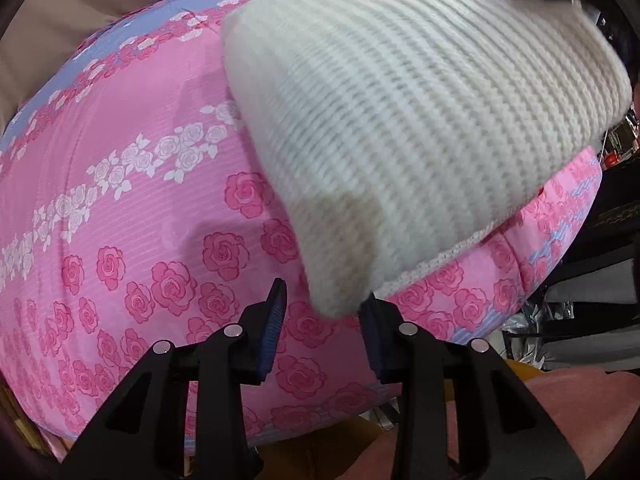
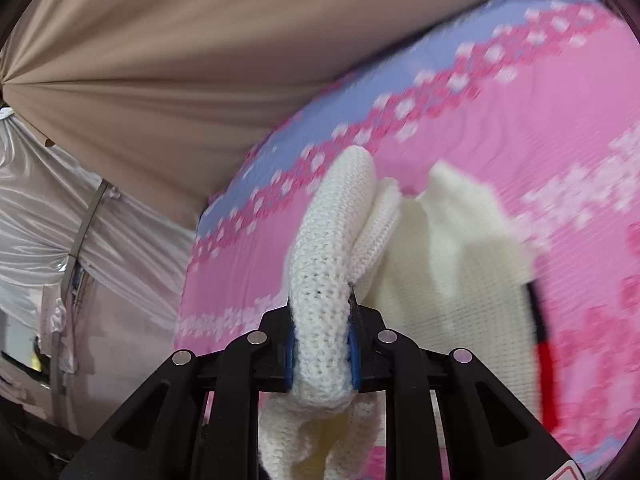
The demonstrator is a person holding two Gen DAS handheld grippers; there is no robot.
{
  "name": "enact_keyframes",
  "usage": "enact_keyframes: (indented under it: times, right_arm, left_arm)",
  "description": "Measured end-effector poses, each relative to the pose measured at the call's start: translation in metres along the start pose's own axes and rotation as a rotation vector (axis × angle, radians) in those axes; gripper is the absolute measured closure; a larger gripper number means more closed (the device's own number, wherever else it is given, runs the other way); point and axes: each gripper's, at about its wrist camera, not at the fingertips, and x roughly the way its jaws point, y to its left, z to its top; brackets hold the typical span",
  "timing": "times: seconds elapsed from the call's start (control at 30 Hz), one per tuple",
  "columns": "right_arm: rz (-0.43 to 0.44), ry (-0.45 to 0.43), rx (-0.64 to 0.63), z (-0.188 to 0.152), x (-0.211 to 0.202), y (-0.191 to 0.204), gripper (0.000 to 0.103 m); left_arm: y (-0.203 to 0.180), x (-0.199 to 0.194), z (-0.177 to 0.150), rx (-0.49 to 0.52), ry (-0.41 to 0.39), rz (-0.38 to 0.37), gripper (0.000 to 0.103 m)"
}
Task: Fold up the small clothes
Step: 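Fold the hem over toward the collar with the left gripper while the right gripper holds the sweater side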
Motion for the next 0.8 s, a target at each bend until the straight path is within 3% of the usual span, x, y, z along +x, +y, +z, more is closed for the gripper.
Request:
enact_keyframes:
  times: [0.07,0.13,0.17,0.23,0.27,0.33,0.47,0.53,0.6,0.63,0.67,0.8]
  right_arm:
    - [-0.131,0.001,-0.016,-0.005,0.000,-0.030,0.085]
    - [-0.276,0.092,0.040,-0.021,0.026,-0.080,0.085]
    - [-0.300,0.120,0.076,-0.030,0.035,-0.099,0.083]
    - [-0.199,0.067,0.147,-0.040,0.028,-0.114,0.080]
    - [-0.180,0.055,0.165,-0.040,0.024,-0.113,0.071]
    - [-0.176,0.041,0.146,-0.041,0.015,-0.102,0.070]
    - [-0.179,0.069,0.072,-0.053,0.007,-0.081,0.046]
    - [-0.196,0.097,0.062,-0.065,0.010,-0.084,0.044]
    - [-0.195,0.131,0.086,-0.078,0.018,-0.089,0.052]
    - [-0.171,0.128,0.098,-0.083,0.019,-0.090,0.081]
    - [-0.131,0.120,0.113,-0.083,0.016,-0.086,0.088]
    - [-0.059,-0.044,0.059,-0.065,-0.035,-0.062,0.090]
  left_arm:
    - [-0.006,0.012,-0.001,0.019,0.045,0.000,0.069]
    - [-0.012,0.014,0.000,0.042,0.051,0.000,0.068]
    - [-0.015,0.009,0.001,0.061,0.029,0.016,0.068]
    - [-0.020,-0.002,0.001,0.082,-0.013,0.046,0.062]
    - [-0.021,-0.008,0.001,0.086,-0.034,0.058,0.052]
    - [-0.019,-0.020,0.002,0.081,-0.067,0.057,0.045]
    - [-0.011,-0.052,0.001,0.034,-0.166,0.056,0.030]
    - [-0.007,-0.066,0.004,0.001,-0.210,0.043,0.026]
    - [0.000,-0.072,0.009,-0.045,-0.221,0.039,0.024]
    - [0.001,-0.072,0.012,-0.051,-0.216,0.043,0.024]
    - [0.002,-0.071,0.016,-0.052,-0.209,0.052,0.024]
    - [-0.009,-0.062,0.023,-0.035,-0.178,0.110,0.024]
